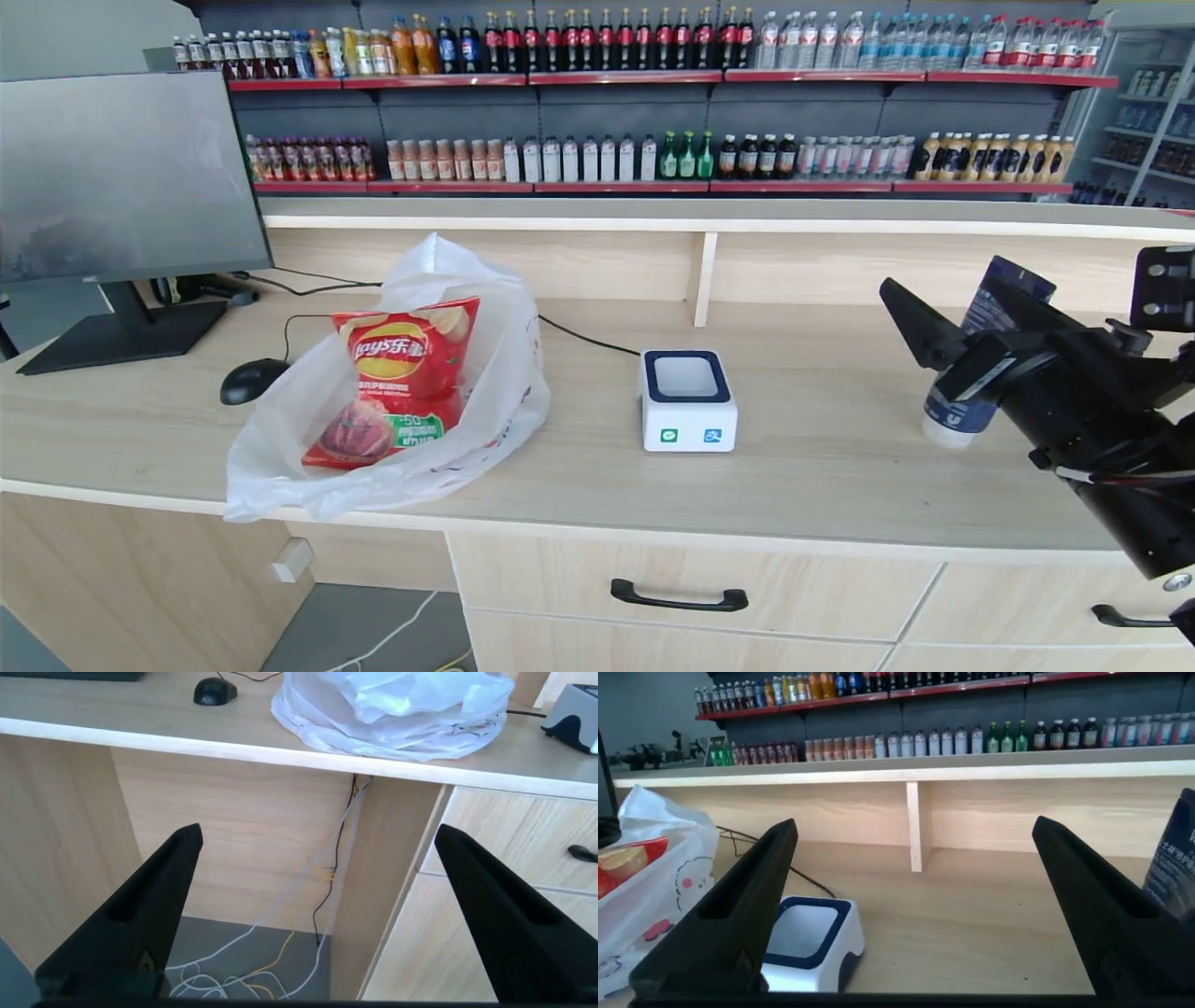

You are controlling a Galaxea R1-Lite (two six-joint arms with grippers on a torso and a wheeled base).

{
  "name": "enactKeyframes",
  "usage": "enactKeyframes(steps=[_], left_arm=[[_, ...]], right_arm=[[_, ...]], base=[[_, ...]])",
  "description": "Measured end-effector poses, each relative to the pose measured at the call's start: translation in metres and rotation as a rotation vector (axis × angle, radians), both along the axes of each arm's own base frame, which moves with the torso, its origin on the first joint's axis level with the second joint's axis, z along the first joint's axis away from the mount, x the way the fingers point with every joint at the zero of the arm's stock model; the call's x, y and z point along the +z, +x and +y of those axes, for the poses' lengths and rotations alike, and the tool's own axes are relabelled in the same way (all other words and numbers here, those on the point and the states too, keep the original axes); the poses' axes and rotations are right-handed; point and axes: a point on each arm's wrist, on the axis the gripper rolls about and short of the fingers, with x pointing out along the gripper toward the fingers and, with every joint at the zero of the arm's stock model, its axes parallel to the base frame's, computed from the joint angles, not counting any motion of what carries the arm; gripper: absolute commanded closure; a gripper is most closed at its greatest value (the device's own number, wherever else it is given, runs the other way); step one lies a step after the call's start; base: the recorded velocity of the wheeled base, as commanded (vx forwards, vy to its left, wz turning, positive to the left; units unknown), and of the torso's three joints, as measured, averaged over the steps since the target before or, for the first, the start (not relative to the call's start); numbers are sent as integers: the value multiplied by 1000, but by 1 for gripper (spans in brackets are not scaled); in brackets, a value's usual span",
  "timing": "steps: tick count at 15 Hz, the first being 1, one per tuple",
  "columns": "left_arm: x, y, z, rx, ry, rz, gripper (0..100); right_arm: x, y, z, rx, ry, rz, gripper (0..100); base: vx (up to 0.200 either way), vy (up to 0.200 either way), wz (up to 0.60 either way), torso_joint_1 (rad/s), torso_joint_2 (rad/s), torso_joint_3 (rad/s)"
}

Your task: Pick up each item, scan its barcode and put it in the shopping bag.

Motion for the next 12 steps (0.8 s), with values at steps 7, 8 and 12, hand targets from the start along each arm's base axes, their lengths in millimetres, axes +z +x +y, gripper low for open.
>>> enactKeyframes(steps=[7, 8, 12], left_arm=[[0, 0, 0, 0, -1, -1, 0], [0, 0, 0, 0, 0, -1, 0], [0, 0, 0, -1, 0, -2, 0]], right_arm=[[5, -1, -1, -3, 1, -22, 0], [5, -1, -1, -3, 0, -20, 0], [-10, -4, -2, -5, -15, 45, 0]], base=[[0, -143, 0, 0, 1, 2], [0, 0, 0, 0, 0, 0], [0, 0, 0, 0, 0, 0]])
